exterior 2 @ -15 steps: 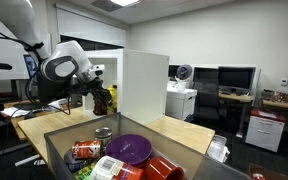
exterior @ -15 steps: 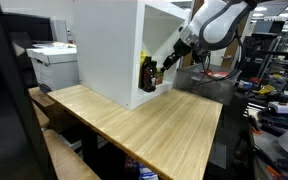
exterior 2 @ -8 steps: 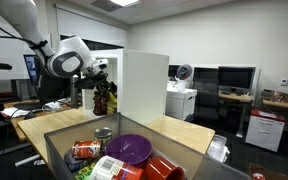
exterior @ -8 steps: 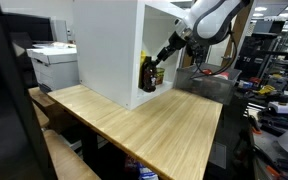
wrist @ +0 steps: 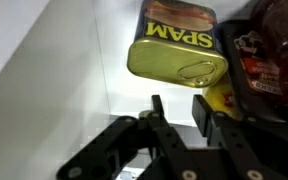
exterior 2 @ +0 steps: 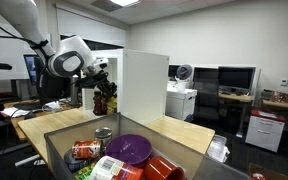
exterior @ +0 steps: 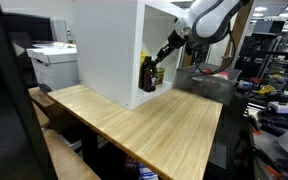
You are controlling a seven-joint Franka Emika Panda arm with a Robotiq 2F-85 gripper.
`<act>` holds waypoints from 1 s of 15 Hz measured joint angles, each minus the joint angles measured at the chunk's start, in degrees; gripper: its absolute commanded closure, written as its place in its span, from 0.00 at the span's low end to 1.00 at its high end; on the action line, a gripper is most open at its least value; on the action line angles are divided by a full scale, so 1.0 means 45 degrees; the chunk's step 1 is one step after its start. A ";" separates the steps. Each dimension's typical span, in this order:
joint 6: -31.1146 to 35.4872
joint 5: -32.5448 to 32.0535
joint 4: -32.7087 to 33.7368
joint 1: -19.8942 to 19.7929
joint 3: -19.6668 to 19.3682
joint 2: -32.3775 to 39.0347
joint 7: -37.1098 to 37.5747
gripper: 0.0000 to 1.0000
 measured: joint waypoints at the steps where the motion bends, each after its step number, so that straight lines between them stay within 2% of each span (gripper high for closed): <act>1: 0.0020 0.0019 -0.0005 -0.0009 -0.0014 0.0007 0.0000 0.93; 5: 0.0082 0.0122 -0.0087 -0.0062 -0.0035 0.0057 0.0027 1.00; 11: 0.0606 0.0378 -0.0496 -0.0217 0.0273 0.0278 0.0171 0.94; 15: 0.1439 0.0380 -0.0509 -0.0337 0.0817 0.0460 0.0418 0.95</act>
